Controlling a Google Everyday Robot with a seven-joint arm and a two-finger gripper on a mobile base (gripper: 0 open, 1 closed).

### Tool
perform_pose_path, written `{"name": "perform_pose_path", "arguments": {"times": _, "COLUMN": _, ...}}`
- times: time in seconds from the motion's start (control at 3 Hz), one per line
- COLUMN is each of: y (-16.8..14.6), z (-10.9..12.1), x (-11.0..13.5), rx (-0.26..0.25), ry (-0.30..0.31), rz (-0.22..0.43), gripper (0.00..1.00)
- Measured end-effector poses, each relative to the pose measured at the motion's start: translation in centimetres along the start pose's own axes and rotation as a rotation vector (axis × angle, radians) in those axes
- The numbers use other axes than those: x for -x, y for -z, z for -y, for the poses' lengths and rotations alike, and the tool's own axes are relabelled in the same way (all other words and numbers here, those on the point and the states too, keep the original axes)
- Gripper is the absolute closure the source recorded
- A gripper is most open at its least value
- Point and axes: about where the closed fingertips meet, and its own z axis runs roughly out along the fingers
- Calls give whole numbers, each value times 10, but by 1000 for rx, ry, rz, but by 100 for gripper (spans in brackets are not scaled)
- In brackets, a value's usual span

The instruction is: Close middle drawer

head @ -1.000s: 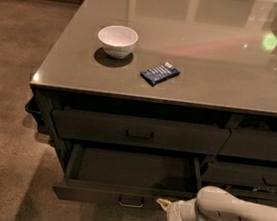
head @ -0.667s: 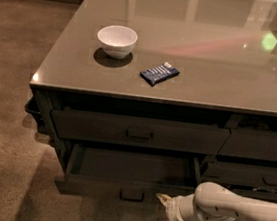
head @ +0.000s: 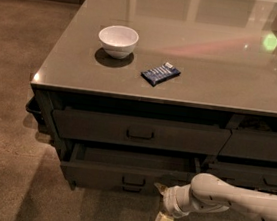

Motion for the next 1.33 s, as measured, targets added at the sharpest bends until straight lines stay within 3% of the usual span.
{"name": "perform_pose_path", "arguments": {"times": 0.33, "y": -14, "z": 27, "x": -11, "rx": -23, "ry": 10, "rz": -9, "gripper": 0}}
{"name": "perform_pose_path", "arguments": {"times": 0.67, "y": -19, "z": 39, "x": -15, "rx": -37, "ry": 16, "rz": -14, "gripper": 0}}
{"name": "perform_pose_path", "arguments": {"times": 1.33, "y": -38, "z": 98, "x": -26, "rx": -119, "ry": 43, "rz": -24, "gripper": 0}}
